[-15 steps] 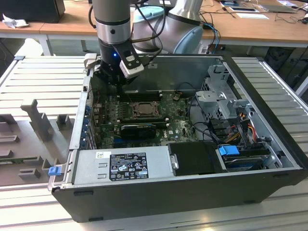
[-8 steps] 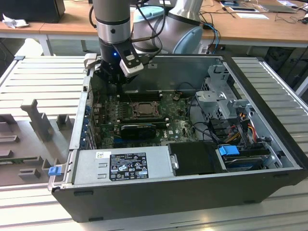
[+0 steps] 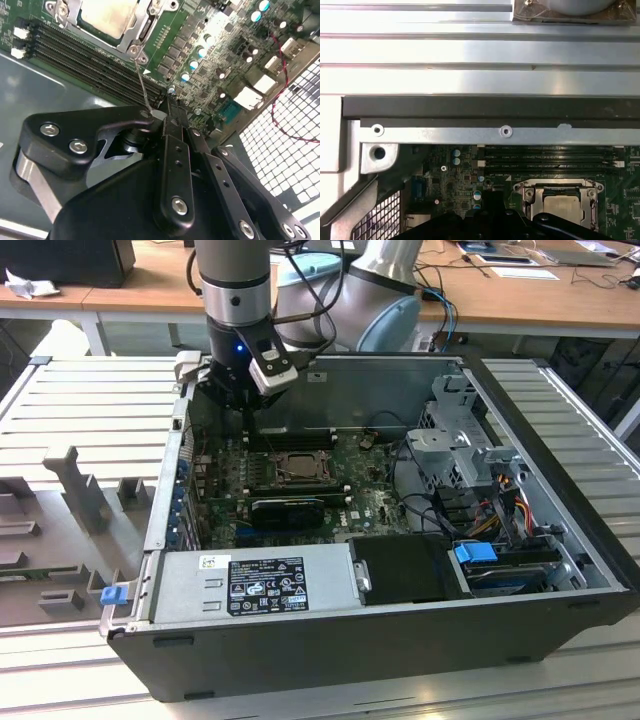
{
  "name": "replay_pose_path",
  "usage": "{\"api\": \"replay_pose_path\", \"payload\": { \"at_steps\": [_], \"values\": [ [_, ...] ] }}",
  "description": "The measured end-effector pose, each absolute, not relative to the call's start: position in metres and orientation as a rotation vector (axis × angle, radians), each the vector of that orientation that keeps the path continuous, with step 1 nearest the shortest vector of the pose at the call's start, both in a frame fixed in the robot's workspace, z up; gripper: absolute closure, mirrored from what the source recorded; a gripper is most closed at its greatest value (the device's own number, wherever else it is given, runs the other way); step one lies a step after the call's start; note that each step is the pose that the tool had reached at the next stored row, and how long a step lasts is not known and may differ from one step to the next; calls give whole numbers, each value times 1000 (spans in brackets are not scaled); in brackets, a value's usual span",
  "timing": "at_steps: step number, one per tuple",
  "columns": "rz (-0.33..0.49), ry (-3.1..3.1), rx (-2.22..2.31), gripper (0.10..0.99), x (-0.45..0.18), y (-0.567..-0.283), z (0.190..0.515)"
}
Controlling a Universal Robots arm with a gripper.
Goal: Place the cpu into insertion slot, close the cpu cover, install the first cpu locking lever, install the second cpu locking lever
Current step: 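Install the first cpu locking lever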
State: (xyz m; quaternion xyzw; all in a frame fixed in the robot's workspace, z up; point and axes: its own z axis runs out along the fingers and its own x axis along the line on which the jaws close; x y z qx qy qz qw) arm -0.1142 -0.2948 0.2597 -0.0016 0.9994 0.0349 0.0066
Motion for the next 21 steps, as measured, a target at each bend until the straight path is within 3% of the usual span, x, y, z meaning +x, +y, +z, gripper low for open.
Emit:
{"api": "replay_pose_path", "payload": {
  "at_steps": [21],
  "values": [
    [109, 3127, -8, 980, -80, -293, 260]
  ]
}}
